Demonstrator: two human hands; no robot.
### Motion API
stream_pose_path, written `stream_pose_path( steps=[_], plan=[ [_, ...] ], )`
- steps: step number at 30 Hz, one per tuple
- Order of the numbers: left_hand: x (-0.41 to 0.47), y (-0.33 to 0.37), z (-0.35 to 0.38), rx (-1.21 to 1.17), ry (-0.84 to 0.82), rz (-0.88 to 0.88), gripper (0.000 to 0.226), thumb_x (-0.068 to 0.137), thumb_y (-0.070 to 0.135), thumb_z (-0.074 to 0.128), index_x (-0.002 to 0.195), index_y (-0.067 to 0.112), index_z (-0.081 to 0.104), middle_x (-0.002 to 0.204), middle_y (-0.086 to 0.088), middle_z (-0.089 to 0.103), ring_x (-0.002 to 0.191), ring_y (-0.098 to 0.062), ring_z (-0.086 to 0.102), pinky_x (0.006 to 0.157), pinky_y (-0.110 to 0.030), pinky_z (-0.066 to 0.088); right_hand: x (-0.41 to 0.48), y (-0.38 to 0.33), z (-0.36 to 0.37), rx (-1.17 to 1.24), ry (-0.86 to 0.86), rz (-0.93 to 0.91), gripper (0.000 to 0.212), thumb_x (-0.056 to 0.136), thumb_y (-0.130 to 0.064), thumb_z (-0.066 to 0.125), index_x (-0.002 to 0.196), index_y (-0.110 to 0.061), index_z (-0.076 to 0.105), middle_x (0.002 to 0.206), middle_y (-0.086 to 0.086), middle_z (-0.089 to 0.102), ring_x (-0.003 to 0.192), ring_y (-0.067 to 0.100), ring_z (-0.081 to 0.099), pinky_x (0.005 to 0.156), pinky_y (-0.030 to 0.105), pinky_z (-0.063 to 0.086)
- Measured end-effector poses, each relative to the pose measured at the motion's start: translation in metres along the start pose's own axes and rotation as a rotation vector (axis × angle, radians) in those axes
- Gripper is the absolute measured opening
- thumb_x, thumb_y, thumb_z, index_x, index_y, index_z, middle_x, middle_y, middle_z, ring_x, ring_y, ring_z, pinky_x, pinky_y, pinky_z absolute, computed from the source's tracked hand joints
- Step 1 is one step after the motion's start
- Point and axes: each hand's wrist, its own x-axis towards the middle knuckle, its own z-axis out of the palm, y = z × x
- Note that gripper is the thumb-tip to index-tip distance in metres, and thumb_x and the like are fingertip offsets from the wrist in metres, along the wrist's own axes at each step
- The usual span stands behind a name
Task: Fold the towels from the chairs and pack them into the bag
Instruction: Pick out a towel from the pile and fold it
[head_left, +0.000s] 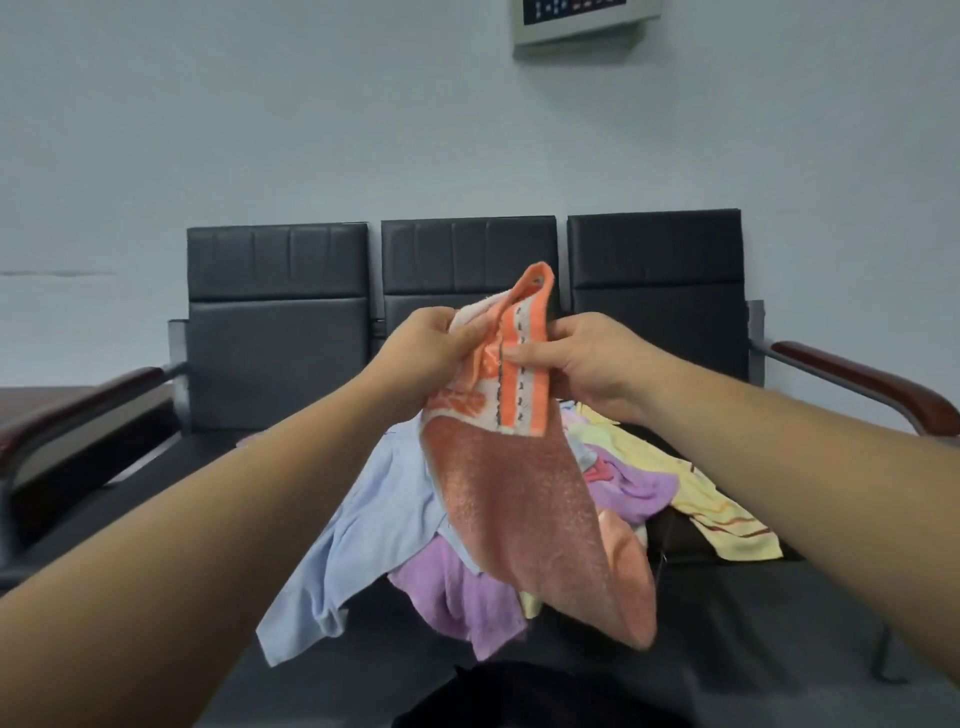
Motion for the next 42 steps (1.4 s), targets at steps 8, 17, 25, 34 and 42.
stream_pose_path(
  steps=[8,17,25,34,42],
  plan=[
    [-0.005,-0.030,-0.017,0.232,-0.137,-0.001,0.037,0.103,0.045,0.051,0.090,0.019,0.074,0.081,0.003,0.074,0.071,-0.011,0.067,0.074,-0.030,0.055,0.001,0.018,-0.026,-0.112,0.013,0.038,0.031,0.086,-0.015,0.080,0.110,0.003,0.074,0.107,0.020,0.077,0.099,0.031,0.075,0.090,0.044,0.061],
    [0.000,-0.079,-0.035,0.301,-0.019,-0.091,0.019,0.102,0.022,0.057,0.106,0.032,0.072,0.094,0.000,0.076,0.082,-0.016,0.071,0.070,-0.029,0.053,0.007,0.051,-0.073,-0.372,0.233,0.131,0.013,0.088,-0.018,0.078,0.087,-0.005,0.075,0.081,0.010,0.077,0.077,0.023,0.075,0.065,0.033,0.060],
    [0.004,-0.084,-0.024,0.724,-0.136,0.083,0.020,0.090,0.029,0.073,0.103,0.034,0.059,0.090,0.015,0.062,0.084,-0.013,0.062,0.065,-0.016,0.043,0.016,0.074,-0.078,-0.435,0.238,0.120,0.013,0.084,-0.012,0.082,0.095,-0.008,0.078,0.088,0.009,0.077,0.083,0.023,0.076,0.067,0.031,0.062],
    [0.009,-0.096,-0.041,0.953,-0.191,-0.024,0.030,0.097,0.034,0.064,0.072,0.018,0.067,0.069,0.001,0.063,0.063,-0.014,0.053,0.058,-0.027,0.043,0.018,0.104,-0.096,-0.718,0.342,0.130,0.009,0.083,-0.017,0.085,0.085,-0.012,0.077,0.087,0.006,0.074,0.083,0.022,0.067,0.067,0.036,0.054],
    [0.002,-0.095,-0.031,0.570,-0.278,-0.113,0.013,0.100,0.025,0.059,0.110,0.033,0.062,0.082,0.007,0.069,0.070,-0.009,0.067,0.061,-0.022,0.049,0.024,0.122,-0.097,-0.529,0.566,0.138,0.013,0.085,-0.018,0.083,0.083,-0.010,0.073,0.076,0.005,0.068,0.062,0.013,0.058,0.053,0.026,0.044]
  ],
)
